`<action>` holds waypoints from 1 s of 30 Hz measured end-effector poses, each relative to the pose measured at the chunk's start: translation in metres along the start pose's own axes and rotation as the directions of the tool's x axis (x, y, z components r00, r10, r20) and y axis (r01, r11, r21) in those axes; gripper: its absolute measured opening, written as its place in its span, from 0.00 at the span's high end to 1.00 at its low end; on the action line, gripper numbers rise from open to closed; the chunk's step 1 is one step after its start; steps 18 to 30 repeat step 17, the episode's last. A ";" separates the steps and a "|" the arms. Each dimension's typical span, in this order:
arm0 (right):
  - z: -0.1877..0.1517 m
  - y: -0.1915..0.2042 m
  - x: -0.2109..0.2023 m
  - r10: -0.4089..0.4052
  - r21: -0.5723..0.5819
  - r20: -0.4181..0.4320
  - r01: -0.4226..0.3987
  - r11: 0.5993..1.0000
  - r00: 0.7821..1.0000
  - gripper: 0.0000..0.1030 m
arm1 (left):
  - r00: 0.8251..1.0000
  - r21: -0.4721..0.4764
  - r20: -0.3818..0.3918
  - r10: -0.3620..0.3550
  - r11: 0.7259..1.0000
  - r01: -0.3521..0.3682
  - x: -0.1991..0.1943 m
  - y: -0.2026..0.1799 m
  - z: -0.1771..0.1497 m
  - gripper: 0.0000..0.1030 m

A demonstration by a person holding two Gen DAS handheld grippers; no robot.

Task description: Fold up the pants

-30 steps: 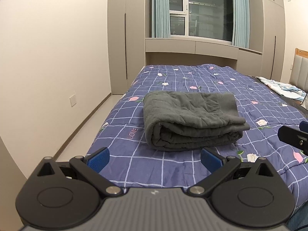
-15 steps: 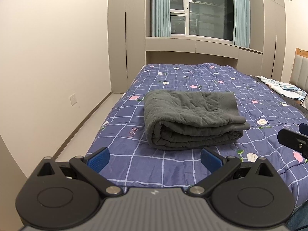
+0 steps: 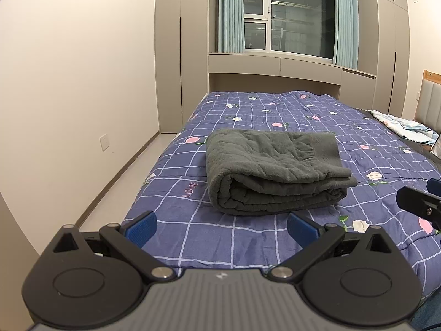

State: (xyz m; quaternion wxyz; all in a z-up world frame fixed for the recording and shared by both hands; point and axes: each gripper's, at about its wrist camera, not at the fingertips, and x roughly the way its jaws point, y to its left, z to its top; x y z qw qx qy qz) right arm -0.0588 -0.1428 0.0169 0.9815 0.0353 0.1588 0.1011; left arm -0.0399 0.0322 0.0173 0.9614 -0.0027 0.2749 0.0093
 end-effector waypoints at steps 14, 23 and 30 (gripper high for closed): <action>0.000 0.000 0.001 0.002 0.001 -0.001 -0.002 1.000 1.000 0.00 | 1.000 -0.007 -0.013 -0.006 1.000 0.006 -0.002 0.001 0.000 0.00; 0.000 0.000 0.001 0.001 0.001 -0.001 -0.001 1.000 1.000 0.00 | 1.000 -0.006 -0.016 -0.002 1.000 0.002 -0.002 0.001 0.001 0.00; 0.000 0.000 0.001 0.001 0.001 -0.001 -0.001 1.000 1.000 0.00 | 1.000 -0.006 -0.016 -0.002 1.000 0.002 -0.002 0.001 0.001 0.00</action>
